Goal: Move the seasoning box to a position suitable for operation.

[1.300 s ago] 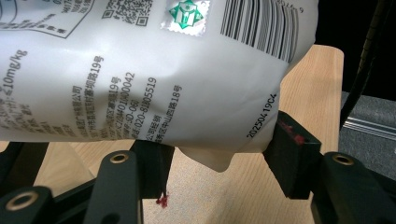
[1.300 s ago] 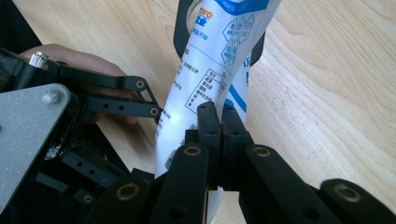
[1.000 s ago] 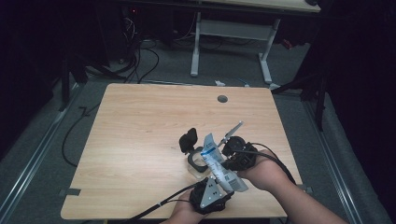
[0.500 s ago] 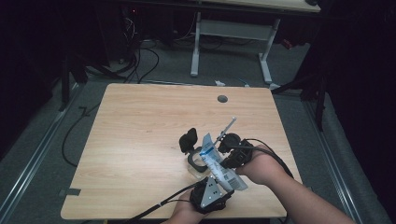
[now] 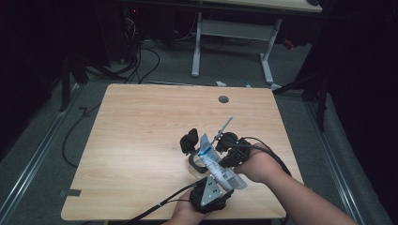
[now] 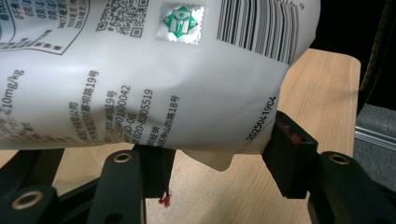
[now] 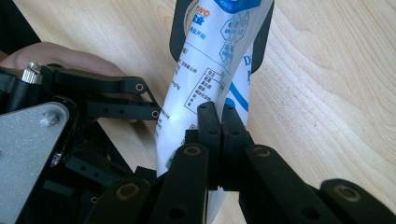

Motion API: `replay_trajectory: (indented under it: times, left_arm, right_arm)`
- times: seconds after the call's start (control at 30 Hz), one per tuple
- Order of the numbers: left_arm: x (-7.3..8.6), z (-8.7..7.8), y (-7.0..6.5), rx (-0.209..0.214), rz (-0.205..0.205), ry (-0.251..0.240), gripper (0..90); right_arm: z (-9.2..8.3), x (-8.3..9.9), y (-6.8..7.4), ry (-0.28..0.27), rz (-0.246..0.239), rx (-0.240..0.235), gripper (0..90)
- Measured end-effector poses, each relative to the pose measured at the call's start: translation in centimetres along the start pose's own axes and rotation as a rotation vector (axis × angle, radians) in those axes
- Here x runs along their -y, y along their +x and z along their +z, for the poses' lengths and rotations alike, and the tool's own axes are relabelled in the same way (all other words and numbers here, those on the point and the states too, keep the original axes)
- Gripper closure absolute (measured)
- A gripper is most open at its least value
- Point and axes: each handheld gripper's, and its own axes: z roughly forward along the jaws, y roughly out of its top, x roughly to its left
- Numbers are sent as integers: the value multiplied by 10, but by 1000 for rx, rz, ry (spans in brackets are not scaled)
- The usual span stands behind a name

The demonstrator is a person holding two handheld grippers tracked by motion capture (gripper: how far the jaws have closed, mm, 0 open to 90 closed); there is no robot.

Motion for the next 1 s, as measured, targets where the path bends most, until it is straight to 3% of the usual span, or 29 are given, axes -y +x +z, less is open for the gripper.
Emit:
replay_trajectory:
  times: [0.2,1.0]
  left_arm:
    - [-1,1,0,17,-17,-13,476]
    - [-3,1,-2,19,-14,-36,457]
  right_arm:
    - [-2,-1,0,10,-6,10,898]
    - [-5,-7,0,5,-13,28,899]
